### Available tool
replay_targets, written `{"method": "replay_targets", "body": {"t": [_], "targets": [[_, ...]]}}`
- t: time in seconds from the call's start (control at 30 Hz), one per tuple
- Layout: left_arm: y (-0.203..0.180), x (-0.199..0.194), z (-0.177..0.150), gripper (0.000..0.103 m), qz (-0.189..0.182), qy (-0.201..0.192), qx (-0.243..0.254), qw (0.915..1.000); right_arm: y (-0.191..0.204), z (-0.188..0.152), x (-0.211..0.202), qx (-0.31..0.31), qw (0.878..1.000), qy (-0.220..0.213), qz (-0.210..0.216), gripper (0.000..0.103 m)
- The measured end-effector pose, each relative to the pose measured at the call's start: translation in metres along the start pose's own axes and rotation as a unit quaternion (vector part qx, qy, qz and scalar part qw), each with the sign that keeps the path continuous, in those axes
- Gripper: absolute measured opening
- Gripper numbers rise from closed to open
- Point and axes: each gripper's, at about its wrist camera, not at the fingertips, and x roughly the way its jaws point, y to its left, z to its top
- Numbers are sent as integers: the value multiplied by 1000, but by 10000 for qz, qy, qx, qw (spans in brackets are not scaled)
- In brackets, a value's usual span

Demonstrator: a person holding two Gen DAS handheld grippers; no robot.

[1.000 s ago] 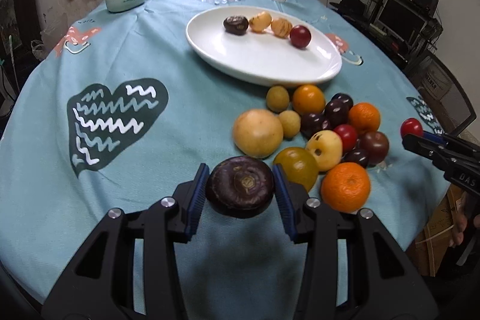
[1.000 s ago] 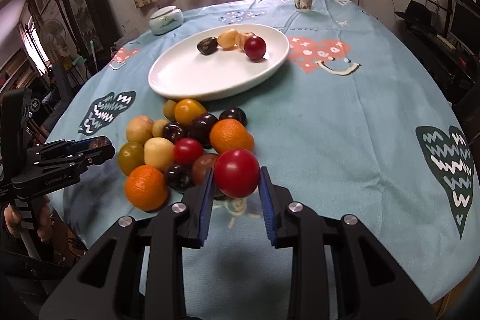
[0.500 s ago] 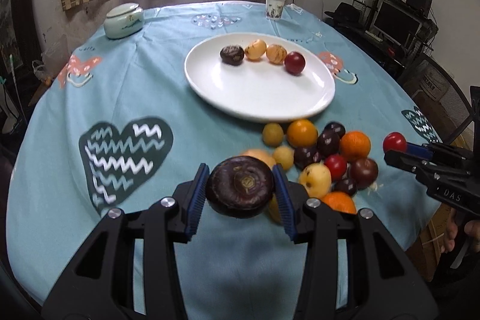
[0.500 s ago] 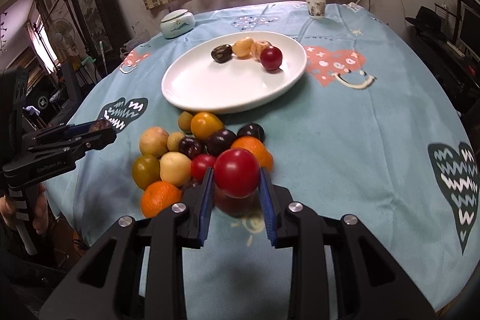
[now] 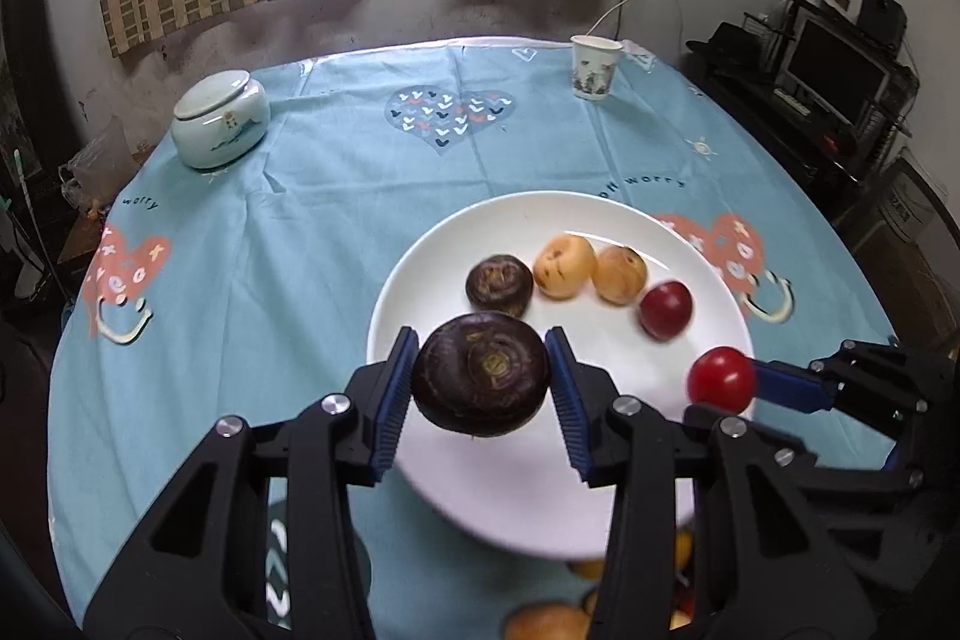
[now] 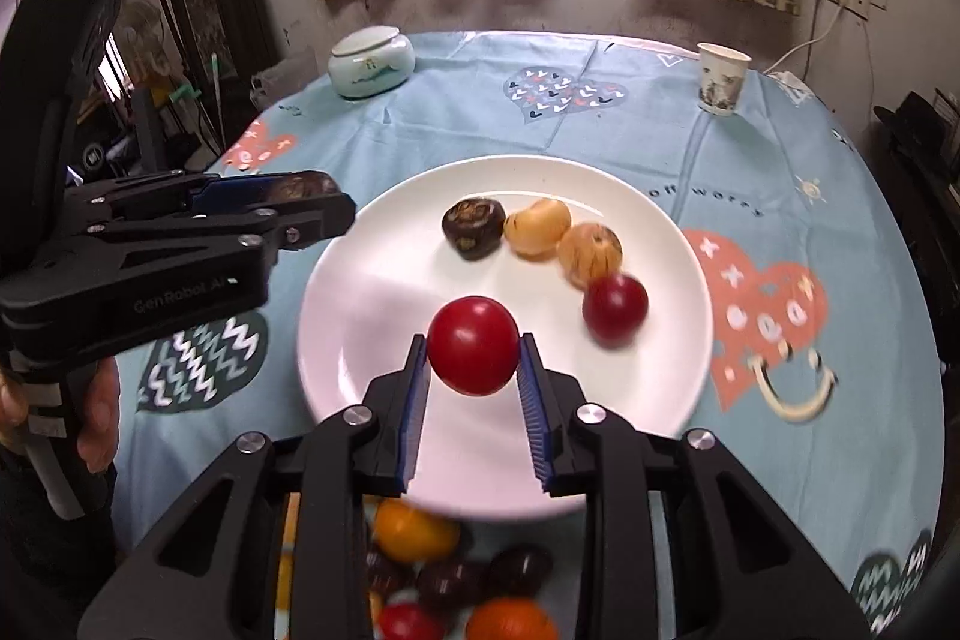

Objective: Organize fruits
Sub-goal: 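Carry the tomato and purple fruit onto the plate and open both grippers, then move both open grippers back over the fruit pile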

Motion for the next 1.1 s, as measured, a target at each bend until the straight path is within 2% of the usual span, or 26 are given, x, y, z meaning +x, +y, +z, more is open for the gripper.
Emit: {"method": "replay_targets", "body": {"t": [0.2, 0.43, 0.5, 0.57, 0.63, 0.8, 0.9, 1.1], "targets": [[13, 54, 12, 44, -49, 452, -272, 9986, -10, 28, 60, 12, 9992, 399, -19, 30], [19, 71, 12, 45, -49, 559, -319, 9979, -22, 38, 85, 110, 9986, 526, 0, 31], [20, 66, 14, 48, -15, 457, -354, 9983, -24, 39, 86, 152, 9985, 534, -6, 49], [21, 54, 17, 53, -4, 300, -390, 9988, -23, 39, 78, 168, 9986, 499, -61, 55], [22, 32, 17, 57, 13, 76, -402, 9992, -17, 37, 61, 55, 9991, 409, -97, 56], [21, -27, -5, 87, 66, -407, -349, 9985, -2, 8, 12, -336, 9986, 316, -267, 58], [16, -56, -33, 93, -53, -530, -311, 9981, 6, -24, -18, -389, 9984, 321, -255, 58], [4, -87, -96, 95, -155, -510, -337, 9980, 9, -74, -57, -27, 9996, 182, -209, 58]]}}
